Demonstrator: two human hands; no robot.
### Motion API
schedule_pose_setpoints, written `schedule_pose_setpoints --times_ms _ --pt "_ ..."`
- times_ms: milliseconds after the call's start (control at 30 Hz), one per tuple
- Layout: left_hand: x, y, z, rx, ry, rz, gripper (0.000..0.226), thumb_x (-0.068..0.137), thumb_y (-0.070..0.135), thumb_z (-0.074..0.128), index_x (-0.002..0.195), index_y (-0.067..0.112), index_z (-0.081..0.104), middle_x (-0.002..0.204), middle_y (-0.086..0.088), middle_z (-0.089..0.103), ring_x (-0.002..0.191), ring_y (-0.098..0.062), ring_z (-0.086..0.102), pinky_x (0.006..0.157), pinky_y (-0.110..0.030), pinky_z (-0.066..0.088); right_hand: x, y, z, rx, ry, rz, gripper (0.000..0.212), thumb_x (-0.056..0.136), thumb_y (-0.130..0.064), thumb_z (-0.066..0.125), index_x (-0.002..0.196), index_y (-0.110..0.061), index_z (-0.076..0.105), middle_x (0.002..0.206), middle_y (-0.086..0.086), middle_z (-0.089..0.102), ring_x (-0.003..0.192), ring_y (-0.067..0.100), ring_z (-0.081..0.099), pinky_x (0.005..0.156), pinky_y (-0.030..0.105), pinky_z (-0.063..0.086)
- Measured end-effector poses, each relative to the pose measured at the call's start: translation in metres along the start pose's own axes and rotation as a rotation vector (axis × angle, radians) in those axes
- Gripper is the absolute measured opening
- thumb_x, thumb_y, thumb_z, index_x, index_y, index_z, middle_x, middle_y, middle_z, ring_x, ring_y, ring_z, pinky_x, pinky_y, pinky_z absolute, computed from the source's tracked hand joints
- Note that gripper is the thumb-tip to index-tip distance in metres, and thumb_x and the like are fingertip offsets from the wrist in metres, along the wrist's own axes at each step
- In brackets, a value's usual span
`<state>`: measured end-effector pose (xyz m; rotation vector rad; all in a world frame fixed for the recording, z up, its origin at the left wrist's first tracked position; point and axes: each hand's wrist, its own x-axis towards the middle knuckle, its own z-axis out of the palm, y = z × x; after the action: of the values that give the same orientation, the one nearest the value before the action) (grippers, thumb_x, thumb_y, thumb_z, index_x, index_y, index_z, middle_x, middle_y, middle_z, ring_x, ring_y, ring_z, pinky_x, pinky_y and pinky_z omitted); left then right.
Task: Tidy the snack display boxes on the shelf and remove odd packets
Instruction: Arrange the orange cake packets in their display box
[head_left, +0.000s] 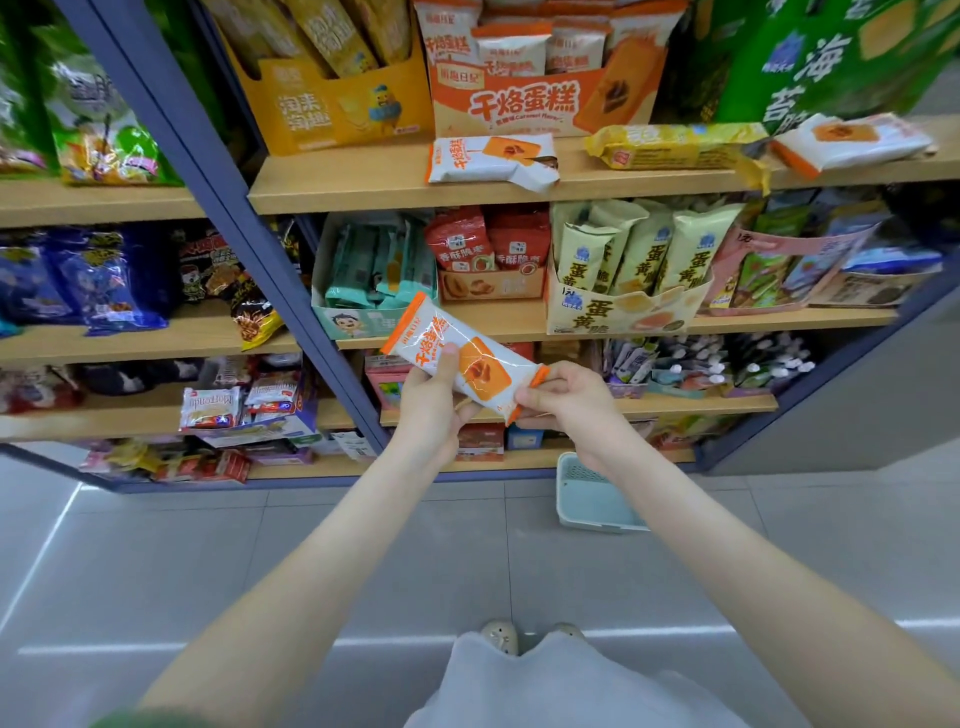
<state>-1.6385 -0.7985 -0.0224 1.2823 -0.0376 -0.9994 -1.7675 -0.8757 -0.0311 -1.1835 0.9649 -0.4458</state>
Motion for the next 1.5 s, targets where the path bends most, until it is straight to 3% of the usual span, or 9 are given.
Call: schedule_pose_setpoints --times_ms 233,433,533,633,833,1067,1267,1400,1500 --pt "-0.004 -0.002 -0.002 -0.087 -0.042 -0.049 0.04 0.101 0.029 0.048 0.133 0.004 0.05 0.121 -0.015 0.067 0.109 -0.026 0.066 0.073 -0.034 0.061 -0.008 0.004 -0.003 -0.06 0.044 -0.199 0.013 0.087 -0.002 0.066 0.091 -0.008 0.056 0.074 0.01 0.063 0.065 0.013 0.065 0.058 0.023 0.052" --pt "-0.011 0.004 0.002 -0.189 -0.138 -0.167 0.052 0.098 0.041 0.049 0.139 0.011 0.039 0.131 -0.022 0.056 0.116 -0.035 0.06 0.085 -0.047 0.057 -0.017 0.008 -0.012 -0.426 -0.042 -0.54 0.014 0.086 -0.001 0.065 0.08 -0.012 0.058 0.085 0.006 0.062 0.079 0.01 0.052 0.074 0.016 0.042" --pt "-0.009 0.002 -0.002 -0.175 -0.189 -0.085 0.046 0.102 0.029 0.047 0.145 0.023 0.034 0.136 -0.014 0.052 0.118 -0.032 0.057 0.086 -0.053 0.055 -0.016 0.013 -0.018 -0.59 -0.131 -0.674 0.017 0.082 -0.029 0.066 0.083 -0.013 0.066 0.093 -0.01 0.058 0.094 0.009 0.05 0.087 0.015 0.035" --pt "-0.012 0.001 -0.005 0.013 -0.345 0.007 0.04 0.105 0.022 0.037 0.145 0.026 0.039 0.136 -0.007 0.058 0.117 -0.026 0.061 0.09 -0.047 0.055 -0.021 0.006 -0.014 -0.566 -0.238 -0.575 0.025 0.08 -0.046 0.06 0.087 -0.023 0.062 0.116 -0.014 0.051 0.116 -0.002 0.044 0.101 0.009 0.029" --pt "-0.017 -0.001 -0.003 0.127 -0.458 0.007 0.044 0.103 0.018 0.045 0.146 0.027 0.042 0.137 -0.005 0.058 0.123 -0.025 0.058 0.098 -0.049 0.051 -0.024 -0.012 0.004 -0.36 -0.118 -0.368 0.066 0.09 -0.024 0.067 0.147 -0.031 0.033 0.137 -0.016 0.043 0.131 0.008 0.044 0.106 0.033 0.043" --pt "-0.021 0.006 -0.003 0.172 -0.463 0.015 0.047 0.102 0.013 0.045 0.146 0.028 0.041 0.135 -0.003 0.06 0.121 -0.026 0.059 0.095 -0.052 0.052 -0.019 -0.011 -0.001 -0.084 -0.201 -0.22 0.06 0.098 -0.001 0.048 0.15 -0.027 0.031 0.14 -0.015 0.049 0.12 -0.002 0.054 0.102 0.028 0.046" --pt "-0.023 0.017 -0.007 0.299 -0.61 0.117 0.049 0.102 0.022 0.045 0.146 0.041 0.036 0.139 0.013 0.055 0.125 -0.015 0.056 0.096 -0.041 0.052 -0.015 -0.014 0.001 0.048 -0.222 -0.234 0.059 0.099 0.003 0.041 0.149 -0.028 0.032 0.141 -0.01 0.053 0.127 0.009 0.052 0.1 0.032 0.048" --pt "-0.019 0.029 -0.004 0.504 -0.685 0.267 0.054 0.099 0.024 0.051 0.142 0.052 0.032 0.149 0.025 0.037 0.135 -0.004 0.042 0.11 -0.04 0.04 -0.018 -0.027 0.01 0.192 -0.281 -0.23 0.039 0.101 -0.015 0.042 0.139 -0.023 0.045 0.133 0.002 0.061 0.122 0.018 0.057 0.098 0.036 0.05" --pt "-0.016 0.043 0.008 0.668 -0.631 0.446 0.061 0.097 0.018 0.059 0.132 0.063 0.037 0.132 0.039 0.042 0.128 0.003 0.046 0.11 -0.038 0.04 -0.021 -0.052 0.011 0.141 -0.223 -0.298 0.036 0.091 -0.033 0.052 0.125 -0.022 0.056 0.116 -0.002 0.069 0.11 0.015 0.064 0.09 0.032 0.053"
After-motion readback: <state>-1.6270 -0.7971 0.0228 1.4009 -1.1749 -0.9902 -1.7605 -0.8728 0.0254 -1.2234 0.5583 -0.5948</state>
